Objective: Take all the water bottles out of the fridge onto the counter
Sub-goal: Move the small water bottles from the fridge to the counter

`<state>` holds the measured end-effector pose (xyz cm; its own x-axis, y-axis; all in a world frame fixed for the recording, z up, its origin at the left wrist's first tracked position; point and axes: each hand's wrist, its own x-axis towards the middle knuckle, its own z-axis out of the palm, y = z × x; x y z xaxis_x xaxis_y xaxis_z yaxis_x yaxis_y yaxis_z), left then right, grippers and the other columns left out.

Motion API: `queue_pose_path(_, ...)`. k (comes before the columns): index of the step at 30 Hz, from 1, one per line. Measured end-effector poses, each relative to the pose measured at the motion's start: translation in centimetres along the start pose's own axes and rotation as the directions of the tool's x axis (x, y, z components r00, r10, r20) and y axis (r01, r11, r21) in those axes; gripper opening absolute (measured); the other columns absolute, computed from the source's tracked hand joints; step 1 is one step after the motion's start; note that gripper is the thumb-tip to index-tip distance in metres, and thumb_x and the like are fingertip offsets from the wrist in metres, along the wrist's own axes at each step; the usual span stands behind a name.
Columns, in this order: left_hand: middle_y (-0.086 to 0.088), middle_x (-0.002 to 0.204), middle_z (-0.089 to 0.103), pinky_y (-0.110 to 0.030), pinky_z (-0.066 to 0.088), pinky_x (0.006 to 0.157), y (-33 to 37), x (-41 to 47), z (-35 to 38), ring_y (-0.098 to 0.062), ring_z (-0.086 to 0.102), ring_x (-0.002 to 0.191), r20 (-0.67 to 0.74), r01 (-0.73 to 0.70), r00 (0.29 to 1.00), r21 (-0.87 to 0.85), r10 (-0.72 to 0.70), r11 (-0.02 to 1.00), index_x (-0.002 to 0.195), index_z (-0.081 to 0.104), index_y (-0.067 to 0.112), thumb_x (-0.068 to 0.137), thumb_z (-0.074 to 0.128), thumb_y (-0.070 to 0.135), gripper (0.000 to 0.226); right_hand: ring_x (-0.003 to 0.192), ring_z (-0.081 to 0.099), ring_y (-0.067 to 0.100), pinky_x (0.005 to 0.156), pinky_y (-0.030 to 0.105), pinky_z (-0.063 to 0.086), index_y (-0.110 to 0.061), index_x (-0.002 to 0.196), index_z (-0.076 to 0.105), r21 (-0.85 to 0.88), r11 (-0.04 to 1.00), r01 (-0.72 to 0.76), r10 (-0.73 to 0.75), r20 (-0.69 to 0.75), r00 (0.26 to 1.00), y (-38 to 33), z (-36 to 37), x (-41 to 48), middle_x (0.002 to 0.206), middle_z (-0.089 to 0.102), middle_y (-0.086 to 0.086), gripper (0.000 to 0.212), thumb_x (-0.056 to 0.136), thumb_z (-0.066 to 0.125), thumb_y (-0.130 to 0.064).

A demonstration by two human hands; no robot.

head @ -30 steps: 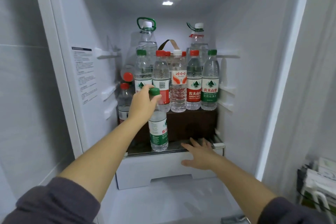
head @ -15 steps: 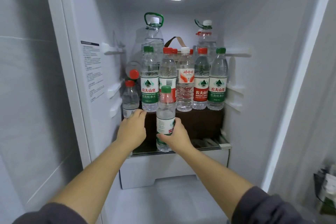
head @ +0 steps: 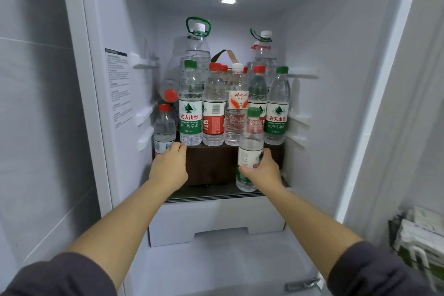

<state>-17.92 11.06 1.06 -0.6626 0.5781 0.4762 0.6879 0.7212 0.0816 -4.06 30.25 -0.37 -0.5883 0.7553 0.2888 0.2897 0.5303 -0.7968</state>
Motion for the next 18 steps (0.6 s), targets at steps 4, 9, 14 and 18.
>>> queue_pose_path(4, -0.002, 0.143, 0.041, -0.033, 0.045, 0.091, 0.1, 0.0, 0.2, -0.021, 0.047, 0.125, -0.003, 0.0, 1.0, 0.034, 0.0, 0.999, 0.143, 0.037, 0.012, 0.084, 0.057, 0.01, 0.062, 0.115, 0.06, 0.031, 0.089, 0.045, 0.054, -0.014, 0.123, 0.042, -0.045, 0.998, -0.053, 0.051, -0.032, 0.998, 1.5, -0.9, 0.4, 0.126, 0.061, 0.01, 0.065, 0.074, 0.084, -0.026)
queue_pose_path(9, -0.002, 0.145, 0.038, -0.031, 0.044, 0.093, 0.2, 0.0, 0.5, -0.02, 0.045, 0.127, -0.041, -0.003, 0.999, 0.054, 0.005, 0.999, 0.145, 0.034, 0.012, 0.085, 0.057, 0.011, 0.064, 0.116, 0.059, 0.033, 0.091, 0.049, 0.054, -0.013, 0.123, 0.04, -0.051, 0.996, -0.076, 0.075, -0.023, 0.997, 2.0, -0.9, 1.3, 0.126, 0.059, 0.012, 0.068, 0.073, 0.084, -0.027)
queue_pose_path(14, -0.002, 0.145, 0.038, -0.03, 0.044, 0.092, 0.2, 0.0, 0.9, -0.02, 0.045, 0.127, -0.061, 0.0, 0.998, 0.061, 0.004, 0.998, 0.144, 0.034, 0.012, 0.085, 0.055, 0.01, 0.063, 0.112, 0.059, 0.032, 0.089, 0.052, 0.053, -0.018, 0.131, 0.038, 0.026, 0.997, -0.069, 0.071, -0.095, 0.993, 0.5, -1.0, 2.8, 0.125, 0.055, 0.008, 0.08, 0.067, 0.084, -0.034)
queue_pose_path(18, -0.004, 0.135, 0.047, -0.035, 0.048, 0.084, 0.8, 0.2, -0.2, -0.024, 0.055, 0.113, 0.005, 0.044, 0.999, 0.016, -0.044, 0.999, 0.135, 0.044, 0.011, 0.087, 0.053, 0.01, 0.048, 0.11, 0.06, 0.031, 0.087, 0.047, 0.054, -0.019, 0.131, 0.034, -0.077, 0.993, -0.091, 0.087, -0.065, 0.994, 0.2, -1.3, 3.3, 0.123, 0.058, 0.007, 0.077, 0.072, 0.078, -0.041)
